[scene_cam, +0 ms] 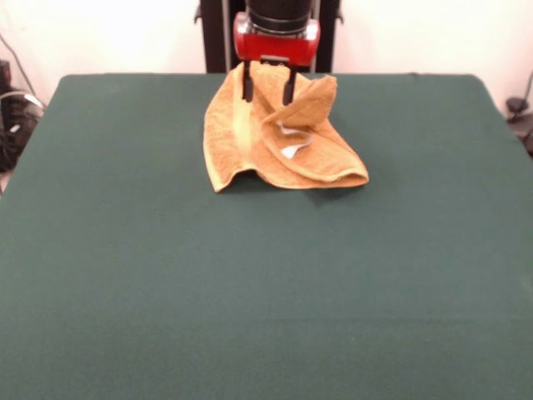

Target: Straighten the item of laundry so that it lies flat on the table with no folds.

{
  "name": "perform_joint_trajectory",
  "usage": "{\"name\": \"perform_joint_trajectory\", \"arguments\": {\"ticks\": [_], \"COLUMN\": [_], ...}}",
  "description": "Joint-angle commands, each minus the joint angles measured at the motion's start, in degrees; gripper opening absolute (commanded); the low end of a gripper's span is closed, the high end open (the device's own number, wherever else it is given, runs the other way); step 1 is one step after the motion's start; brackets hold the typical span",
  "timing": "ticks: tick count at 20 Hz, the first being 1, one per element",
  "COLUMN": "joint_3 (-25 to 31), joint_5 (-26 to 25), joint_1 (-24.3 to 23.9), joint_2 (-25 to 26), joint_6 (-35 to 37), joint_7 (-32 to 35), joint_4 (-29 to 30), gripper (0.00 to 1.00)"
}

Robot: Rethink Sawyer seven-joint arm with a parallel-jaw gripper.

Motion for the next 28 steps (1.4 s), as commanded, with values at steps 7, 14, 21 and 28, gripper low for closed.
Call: {"name": "perform_joint_trajectory", "arguments": {"ticks": [7, 14, 21, 28], "joint_3": [6.05, 5.55, 4.06, 3.17], "joint_5": [-2.44, -3.02, -4.03, -4.92], "joint_1": [0.61, 1.14, 2.13, 1.94], "joint_2": [1.19, 1.12, 4.39, 7.61], "joint_6": [-6.39, -7.96, -11.73, -12.54], "joint_7": [5.95, 6.21, 8.0, 8.07], "joint_4": [3.99, 5.44, 6.32, 6.0], "gripper": [1.0, 1.0, 1.0, 1.0]}}
